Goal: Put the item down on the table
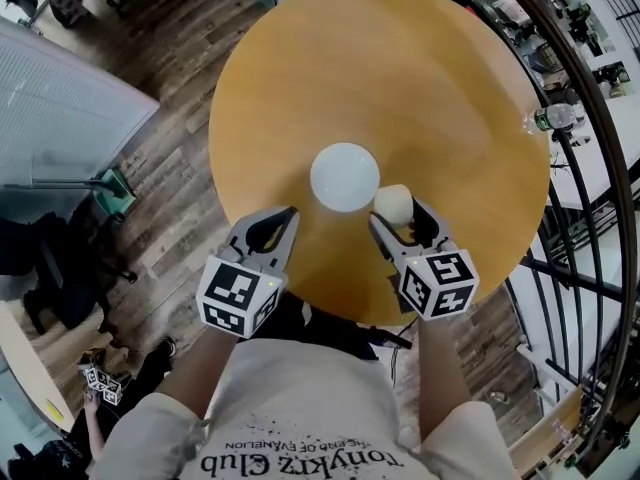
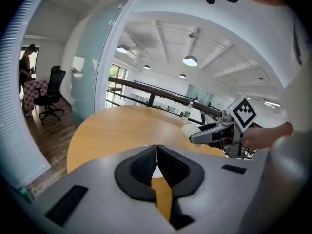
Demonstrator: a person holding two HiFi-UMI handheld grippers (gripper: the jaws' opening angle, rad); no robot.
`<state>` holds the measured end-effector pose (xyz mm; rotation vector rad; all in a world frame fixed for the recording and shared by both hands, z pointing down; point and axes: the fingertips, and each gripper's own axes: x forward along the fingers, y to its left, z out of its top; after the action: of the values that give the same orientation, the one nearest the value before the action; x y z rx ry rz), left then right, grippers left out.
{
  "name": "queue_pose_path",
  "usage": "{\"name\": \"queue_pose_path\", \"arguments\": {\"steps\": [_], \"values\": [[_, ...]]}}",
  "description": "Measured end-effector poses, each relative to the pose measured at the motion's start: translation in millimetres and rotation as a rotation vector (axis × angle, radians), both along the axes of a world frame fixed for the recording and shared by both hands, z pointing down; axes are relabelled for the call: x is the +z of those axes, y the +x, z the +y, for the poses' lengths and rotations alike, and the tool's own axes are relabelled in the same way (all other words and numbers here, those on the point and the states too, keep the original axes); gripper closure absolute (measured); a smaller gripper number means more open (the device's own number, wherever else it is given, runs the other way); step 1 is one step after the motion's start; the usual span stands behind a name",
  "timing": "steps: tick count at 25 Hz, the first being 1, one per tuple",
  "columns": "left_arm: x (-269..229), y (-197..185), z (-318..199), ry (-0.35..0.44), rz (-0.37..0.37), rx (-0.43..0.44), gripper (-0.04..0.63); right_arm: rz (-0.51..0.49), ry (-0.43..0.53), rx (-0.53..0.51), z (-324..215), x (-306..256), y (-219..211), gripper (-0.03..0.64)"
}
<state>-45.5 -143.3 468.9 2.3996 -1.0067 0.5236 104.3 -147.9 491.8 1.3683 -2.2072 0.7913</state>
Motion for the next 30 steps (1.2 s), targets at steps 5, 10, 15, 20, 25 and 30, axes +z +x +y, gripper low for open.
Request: {"name": "queue_pose_path", "arguments": {"steps": [5, 10, 15, 20, 25, 30], "values": [[16, -1, -9, -0.025, -0.010, -0.004, 0.571, 0.006, -0.030, -0.012, -16, 21, -5, 0.295], [29, -1, -14, -0.043, -0.015, -0.001, 0.571, 0.012, -0.048, -0.016, -31, 40, -9, 0.295], [38, 2, -17, -0.058, -0.010, -0.010, 0.571, 0.011, -0.089, -0.017, -41, 68, -11, 0.295], [43, 3, -21, -0.066, 0.001, -0.017, 0.571, 0.028, -0.123, -0.020, -48, 94, -16, 0.295], [47, 0, -20, -0.075, 0.000, -0.027, 0.571, 0.061, -0.152, -0.043, -51, 113, -19, 0.295], [55, -3, -18, -0.093, -0.004, -0.041, 0.571, 0.099, -0.167, -0.080, -57, 126, -25, 0.295]]}}
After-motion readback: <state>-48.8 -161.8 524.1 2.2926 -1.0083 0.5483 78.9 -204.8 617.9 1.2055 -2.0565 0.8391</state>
